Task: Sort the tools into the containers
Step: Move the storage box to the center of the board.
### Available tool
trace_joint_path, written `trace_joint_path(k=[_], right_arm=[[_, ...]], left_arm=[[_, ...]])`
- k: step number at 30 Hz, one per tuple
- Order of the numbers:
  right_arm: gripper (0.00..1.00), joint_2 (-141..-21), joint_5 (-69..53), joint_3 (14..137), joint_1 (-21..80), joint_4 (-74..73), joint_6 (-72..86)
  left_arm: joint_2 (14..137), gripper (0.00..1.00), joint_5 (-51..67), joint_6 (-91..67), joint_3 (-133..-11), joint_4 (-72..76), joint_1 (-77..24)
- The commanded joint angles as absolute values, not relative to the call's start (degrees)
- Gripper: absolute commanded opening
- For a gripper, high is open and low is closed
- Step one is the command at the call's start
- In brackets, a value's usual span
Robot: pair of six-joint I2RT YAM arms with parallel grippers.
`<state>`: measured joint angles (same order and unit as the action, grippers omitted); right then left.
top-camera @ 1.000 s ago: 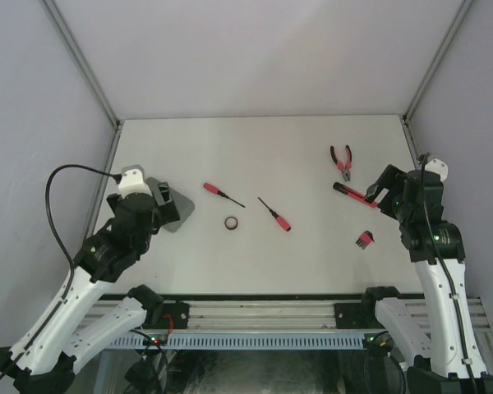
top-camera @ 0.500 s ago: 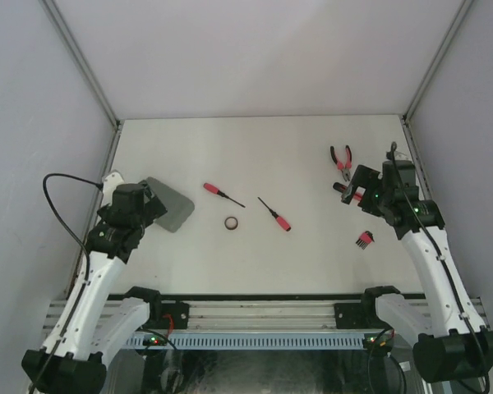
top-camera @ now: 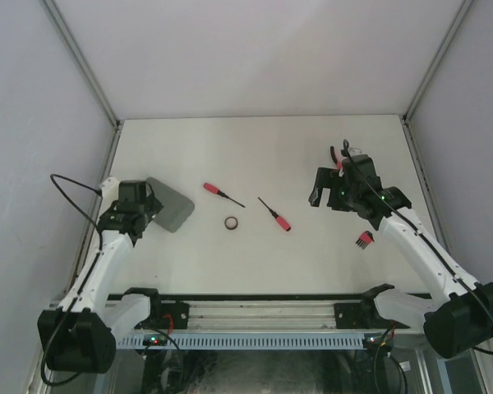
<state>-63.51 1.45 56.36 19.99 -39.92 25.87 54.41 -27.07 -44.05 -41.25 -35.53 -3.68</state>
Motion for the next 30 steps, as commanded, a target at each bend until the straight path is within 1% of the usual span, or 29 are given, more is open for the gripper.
trace_joint_path(k=[1, 9, 17, 30], right_arm=[[1.00, -65.06, 0.99, 56.80, 20.61, -35.53, 24.53], [1.00, -67.75, -0.16, 56.60, 22.62, -34.10, 23.37], [0.98, -68.58, 0.48, 56.10, 24.03, -33.14, 23.30], [0.98, -67.35, 1.01, 54.24, 24.26, -32.53, 22.48]], left_arm=[[60.44, 1.00, -29.12, -45.81, -44.61, -29.74, 0.17], [69.79, 1.00, -25.51, -45.42, -48.59, -22.47, 8.02], [79.28, 1.00, -23.89, -45.88, -56.41, -21.91, 12.35], [91.92, 0.98, -22.06, -50.15, -66.56, -23.21, 14.63]])
